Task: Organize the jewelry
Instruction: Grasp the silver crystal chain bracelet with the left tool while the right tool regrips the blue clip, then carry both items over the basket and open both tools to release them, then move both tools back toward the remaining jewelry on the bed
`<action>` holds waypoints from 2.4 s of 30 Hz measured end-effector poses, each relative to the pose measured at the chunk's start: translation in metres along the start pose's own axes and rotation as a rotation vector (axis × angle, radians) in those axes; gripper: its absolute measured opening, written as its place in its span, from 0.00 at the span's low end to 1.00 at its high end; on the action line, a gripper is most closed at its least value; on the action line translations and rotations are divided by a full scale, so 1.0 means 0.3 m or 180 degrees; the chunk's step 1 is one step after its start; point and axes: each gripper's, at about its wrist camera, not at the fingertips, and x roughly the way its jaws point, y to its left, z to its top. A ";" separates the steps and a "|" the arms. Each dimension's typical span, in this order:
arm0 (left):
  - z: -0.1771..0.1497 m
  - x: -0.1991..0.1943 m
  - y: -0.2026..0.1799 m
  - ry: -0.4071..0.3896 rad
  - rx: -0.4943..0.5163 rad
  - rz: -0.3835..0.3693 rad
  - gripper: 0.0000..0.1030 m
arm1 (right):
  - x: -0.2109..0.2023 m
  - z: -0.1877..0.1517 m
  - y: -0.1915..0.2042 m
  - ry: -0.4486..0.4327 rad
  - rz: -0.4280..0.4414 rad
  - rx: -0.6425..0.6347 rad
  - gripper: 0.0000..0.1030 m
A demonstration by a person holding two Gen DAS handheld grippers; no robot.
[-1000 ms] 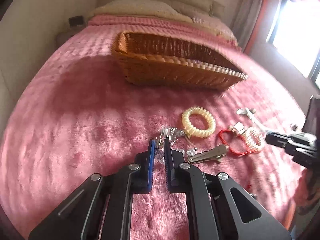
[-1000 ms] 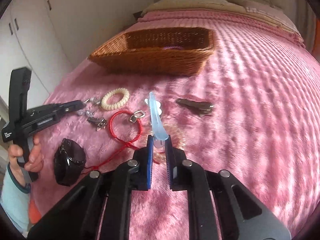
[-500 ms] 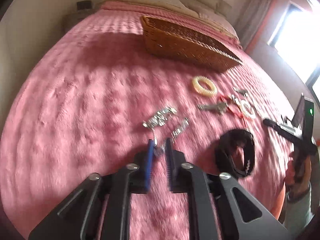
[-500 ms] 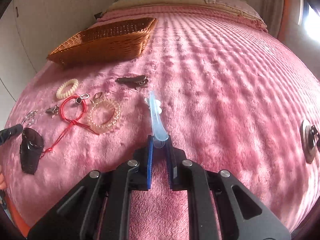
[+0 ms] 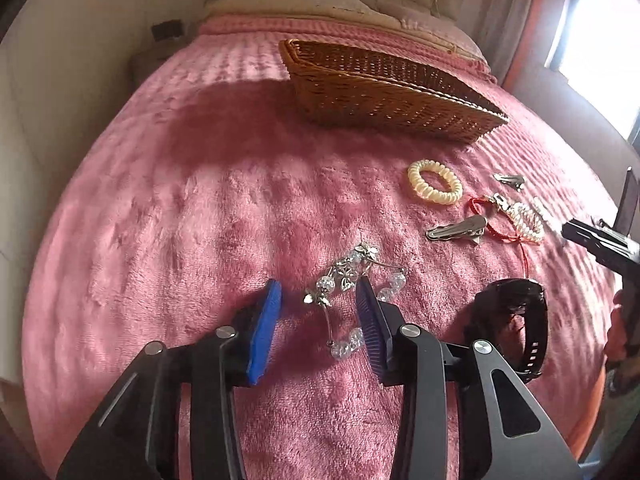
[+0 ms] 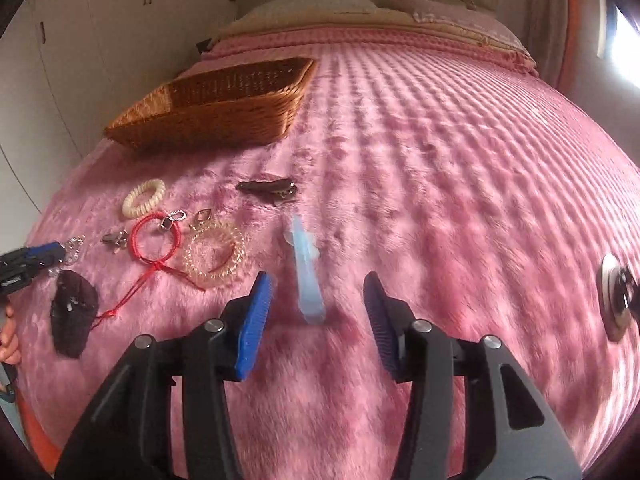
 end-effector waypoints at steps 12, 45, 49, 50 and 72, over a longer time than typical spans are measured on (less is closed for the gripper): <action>-0.016 -0.030 -0.098 -0.0185 0.0404 0.0290 0.12 | -0.014 -0.008 0.018 -0.0044 0.0127 0.0052 0.10; 0.697 0.110 -0.213 -0.0999 0.0201 -0.0660 0.12 | 0.205 0.695 0.212 -0.0434 0.0668 0.0203 0.10; 0.722 0.217 -0.182 -0.0885 0.0093 -0.0642 0.12 | 0.336 0.719 0.226 -0.0248 0.0673 0.0256 0.10; 0.724 0.236 -0.178 -0.0862 0.0076 -0.0639 0.12 | 0.363 0.720 0.230 -0.0191 0.0678 0.0259 0.10; 0.522 -0.015 -0.181 -0.0943 0.0115 -0.0897 0.43 | 0.073 0.575 0.204 -0.0385 0.0749 0.0131 0.28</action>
